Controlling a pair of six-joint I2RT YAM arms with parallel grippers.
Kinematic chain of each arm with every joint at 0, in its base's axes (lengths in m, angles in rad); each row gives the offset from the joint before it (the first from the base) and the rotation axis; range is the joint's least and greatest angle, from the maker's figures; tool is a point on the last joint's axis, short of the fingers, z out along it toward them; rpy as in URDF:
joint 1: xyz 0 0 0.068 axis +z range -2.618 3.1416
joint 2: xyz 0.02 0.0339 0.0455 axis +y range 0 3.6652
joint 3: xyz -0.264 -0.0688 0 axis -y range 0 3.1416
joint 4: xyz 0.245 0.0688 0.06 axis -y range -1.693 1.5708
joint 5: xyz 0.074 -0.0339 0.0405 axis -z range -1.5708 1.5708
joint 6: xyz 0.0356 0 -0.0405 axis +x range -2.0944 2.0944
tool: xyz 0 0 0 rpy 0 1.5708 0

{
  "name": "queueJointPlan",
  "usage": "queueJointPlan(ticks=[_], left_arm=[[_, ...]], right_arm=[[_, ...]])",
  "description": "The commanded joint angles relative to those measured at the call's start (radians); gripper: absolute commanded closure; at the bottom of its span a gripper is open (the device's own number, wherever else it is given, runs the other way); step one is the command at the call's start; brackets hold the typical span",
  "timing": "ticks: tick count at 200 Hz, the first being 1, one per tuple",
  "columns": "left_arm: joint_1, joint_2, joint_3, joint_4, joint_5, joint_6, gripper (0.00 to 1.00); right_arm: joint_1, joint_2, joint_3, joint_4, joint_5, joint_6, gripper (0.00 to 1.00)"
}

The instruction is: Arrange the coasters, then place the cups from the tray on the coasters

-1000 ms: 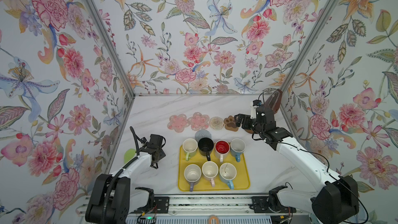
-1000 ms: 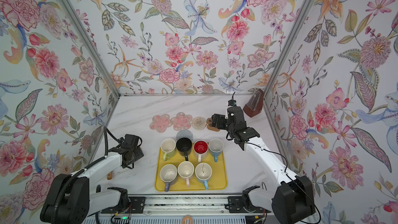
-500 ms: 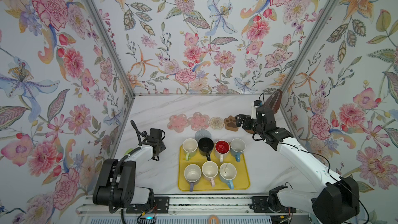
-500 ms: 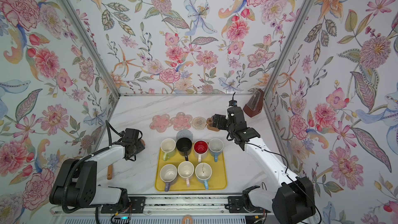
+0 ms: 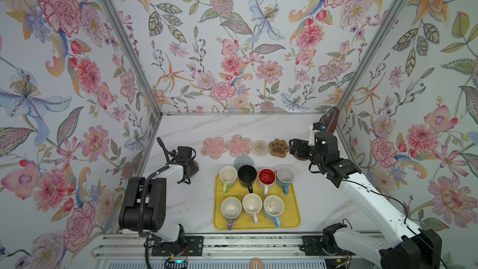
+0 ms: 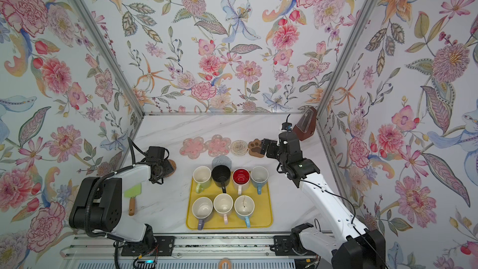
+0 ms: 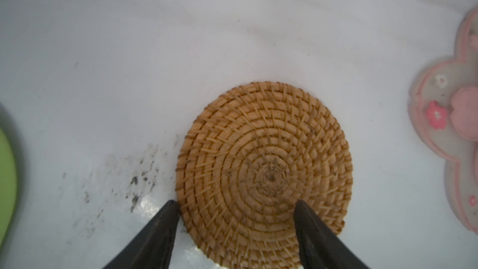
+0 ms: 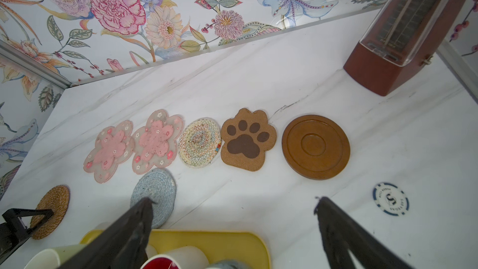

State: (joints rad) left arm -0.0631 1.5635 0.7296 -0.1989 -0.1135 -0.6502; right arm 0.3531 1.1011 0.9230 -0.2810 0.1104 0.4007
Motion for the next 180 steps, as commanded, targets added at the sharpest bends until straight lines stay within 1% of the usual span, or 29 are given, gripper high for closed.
queueJointPlan(ticks=[1, 18, 36, 59, 94, 115, 140, 148, 180], left_arm=[[0.009, 0.072, 0.005, -0.035, 0.078, 0.011, 0.27], [0.016, 0.102, 0.027, -0.028, 0.083, 0.019, 0.29], [0.028, 0.126, 0.056, -0.024, 0.093, 0.019, 0.29], [0.035, 0.161, 0.087, -0.017, 0.105, 0.025, 0.3], [0.045, 0.175, 0.117, -0.015, 0.113, 0.025, 0.3], [0.045, 0.115, 0.119, -0.028, 0.111, 0.033, 0.29], [0.044, 0.008, 0.11, -0.064, 0.1, 0.042, 0.28], [0.045, -0.053, 0.105, -0.076, 0.103, 0.044, 0.27], [0.032, -0.15, 0.049, -0.083, 0.124, 0.031, 0.27]], right_arm=[[-0.009, -0.034, -0.014, -0.031, 0.022, 0.001, 0.01], [-0.018, -0.051, -0.014, -0.047, 0.024, -0.003, 0.01], [-0.024, -0.077, -0.021, -0.061, 0.032, -0.007, 0.01], [-0.034, -0.106, -0.036, -0.067, 0.035, -0.005, 0.01], [-0.039, -0.122, -0.045, -0.082, 0.039, -0.002, 0.01], [-0.042, -0.119, -0.04, -0.084, 0.036, 0.0, 0.01], [-0.041, -0.113, -0.039, -0.08, 0.029, 0.004, 0.01], [-0.041, -0.11, -0.04, -0.077, 0.023, 0.007, 0.01], [-0.04, -0.105, -0.046, -0.068, 0.01, 0.016, 0.01]])
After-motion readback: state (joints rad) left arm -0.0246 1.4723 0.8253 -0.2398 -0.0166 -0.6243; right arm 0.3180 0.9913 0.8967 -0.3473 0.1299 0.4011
